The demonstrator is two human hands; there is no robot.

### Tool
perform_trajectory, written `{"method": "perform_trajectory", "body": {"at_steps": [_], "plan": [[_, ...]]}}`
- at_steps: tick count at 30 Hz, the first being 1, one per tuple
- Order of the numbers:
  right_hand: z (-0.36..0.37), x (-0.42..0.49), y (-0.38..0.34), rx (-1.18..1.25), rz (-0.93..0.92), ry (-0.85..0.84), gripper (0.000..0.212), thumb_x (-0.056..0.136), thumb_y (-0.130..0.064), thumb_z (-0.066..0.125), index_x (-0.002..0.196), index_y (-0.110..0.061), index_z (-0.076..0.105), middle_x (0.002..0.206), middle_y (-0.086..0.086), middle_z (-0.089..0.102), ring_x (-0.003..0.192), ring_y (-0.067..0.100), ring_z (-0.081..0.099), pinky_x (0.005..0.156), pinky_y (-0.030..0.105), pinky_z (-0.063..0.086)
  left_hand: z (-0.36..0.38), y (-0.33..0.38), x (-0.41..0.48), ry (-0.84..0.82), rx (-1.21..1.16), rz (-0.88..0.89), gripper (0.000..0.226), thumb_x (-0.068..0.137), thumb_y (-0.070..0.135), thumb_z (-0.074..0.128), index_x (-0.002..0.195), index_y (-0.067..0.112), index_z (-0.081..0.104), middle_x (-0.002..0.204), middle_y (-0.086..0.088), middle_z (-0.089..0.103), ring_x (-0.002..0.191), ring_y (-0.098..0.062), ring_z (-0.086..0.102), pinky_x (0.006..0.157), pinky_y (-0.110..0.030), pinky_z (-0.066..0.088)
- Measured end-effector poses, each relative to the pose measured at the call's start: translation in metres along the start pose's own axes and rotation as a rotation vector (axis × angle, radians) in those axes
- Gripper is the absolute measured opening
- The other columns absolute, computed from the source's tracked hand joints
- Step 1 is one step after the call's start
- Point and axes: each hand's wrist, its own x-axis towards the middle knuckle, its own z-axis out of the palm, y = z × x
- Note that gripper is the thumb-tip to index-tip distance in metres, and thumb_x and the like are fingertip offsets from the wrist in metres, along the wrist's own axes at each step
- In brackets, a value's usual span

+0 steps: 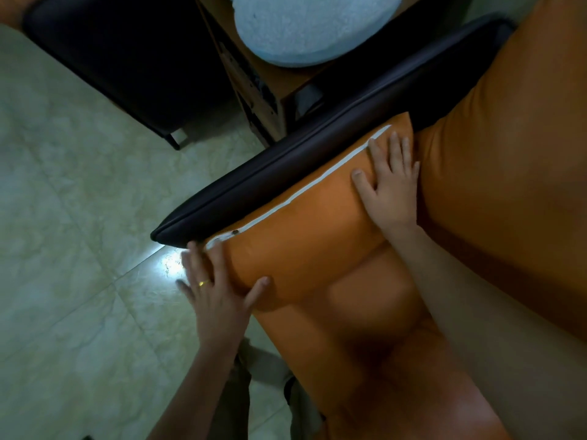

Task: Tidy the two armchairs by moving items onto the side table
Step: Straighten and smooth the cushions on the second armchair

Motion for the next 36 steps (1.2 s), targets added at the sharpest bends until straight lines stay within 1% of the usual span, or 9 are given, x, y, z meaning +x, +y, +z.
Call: {"method": "perform_trajectory", "body": {"at_steps": [3,5,8,11,14,18,22,28,36], "plan": [[0.016,-0.046,-0.008,0.197,0.2,0.071,0.068,0.102,-0.056,0.033,0.162,-0.029,0.015,0.171,0.006,0.0,0.157,0.028,-0.004,0.125,0.055,0.008,0.006,0.001,-0.04,-0.001,-0.373,-0.358,0.129,0.07,0.07,0.077,0.157,0.042,-0.012,0.168,0.01,-0.016,0.155,-0.017,-0.007,0.12,-0.055,0.018],[0.037,-0.089,-0.017,0.304,0.292,0.097,0.071,0.101,-0.054,0.034,0.162,-0.023,0.013,0.17,0.011,-0.002,0.156,0.033,-0.002,0.124,0.056,0.011,0.027,0.018,-0.054,-0.076,-0.679,-0.416,0.127,0.07,0.057,0.084,0.151,0.057,-0.014,0.165,0.026,0.015,0.148,0.0,0.023,0.116,-0.035,0.037],[0.062,-0.121,-0.027,0.436,0.39,0.085,0.073,0.101,-0.058,0.03,0.162,-0.027,0.003,0.17,0.009,-0.007,0.156,0.035,0.004,0.12,0.059,0.024,0.067,0.028,-0.059,-0.102,-0.776,-0.435,0.121,0.073,0.044,0.089,0.156,0.05,0.002,0.13,0.049,0.047,0.115,0.018,0.055,0.085,-0.007,0.049],[0.064,-0.116,-0.027,0.453,0.414,0.064,0.073,0.102,-0.058,0.031,0.162,-0.028,0.002,0.169,0.011,-0.009,0.155,0.037,0.005,0.12,0.058,0.026,0.076,0.02,-0.06,-0.105,-0.765,-0.45,0.108,0.073,0.052,0.086,0.155,0.042,0.018,0.125,0.044,0.051,0.108,0.021,0.055,0.085,-0.013,0.048],[0.047,-0.118,-0.021,0.472,0.386,-0.016,0.073,0.102,-0.059,0.034,0.161,-0.035,-0.002,0.169,0.005,-0.013,0.156,0.034,0.002,0.122,0.056,0.022,0.061,0.013,-0.064,-0.17,-0.686,-0.357,0.096,0.077,0.052,0.081,0.153,0.044,0.022,0.124,0.049,0.05,0.109,0.024,0.052,0.077,-0.001,0.045],[0.008,-0.138,-0.01,0.463,0.415,-0.147,0.066,0.103,-0.055,0.035,0.161,-0.039,0.006,0.17,-0.001,-0.003,0.156,0.026,0.009,0.122,0.051,0.024,0.037,0.022,-0.072,-0.519,-0.508,-0.415,0.085,0.082,0.038,0.081,0.15,0.029,0.031,0.135,0.011,0.056,0.123,-0.016,0.058,0.092,-0.033,0.049],[-0.027,-0.175,0.005,0.528,0.456,-0.106,0.06,0.104,-0.054,0.033,0.16,-0.041,0.013,0.17,-0.003,0.008,0.156,0.02,0.007,0.123,0.048,0.022,0.022,0.06,-0.081,-0.904,-0.255,-0.188,0.068,0.087,0.035,0.076,0.147,0.025,0.045,0.14,-0.002,0.056,0.117,-0.015,0.055,0.09,-0.028,0.047],[-0.054,-0.239,0.042,0.492,0.742,0.166,0.058,0.103,-0.041,0.041,0.158,-0.036,0.023,0.161,0.002,0.034,0.148,0.022,0.031,0.117,0.042,0.033,0.037,0.164,-0.061,-1.087,-0.123,0.213,0.067,0.086,0.047,0.071,0.147,0.04,0.043,0.139,0.017,0.054,0.123,-0.009,0.052,0.085,-0.02,0.043],[-0.074,-0.341,0.06,0.343,1.209,0.593,0.051,0.1,-0.032,0.052,0.15,-0.029,0.043,0.15,0.006,0.046,0.132,0.024,0.044,0.107,0.037,0.038,0.07,0.268,-0.067,-1.284,0.07,0.81,0.066,0.09,0.048,0.068,0.149,0.033,0.043,0.151,0.009,0.046,0.134,-0.004,0.041,0.104,-0.021,0.03]]}}
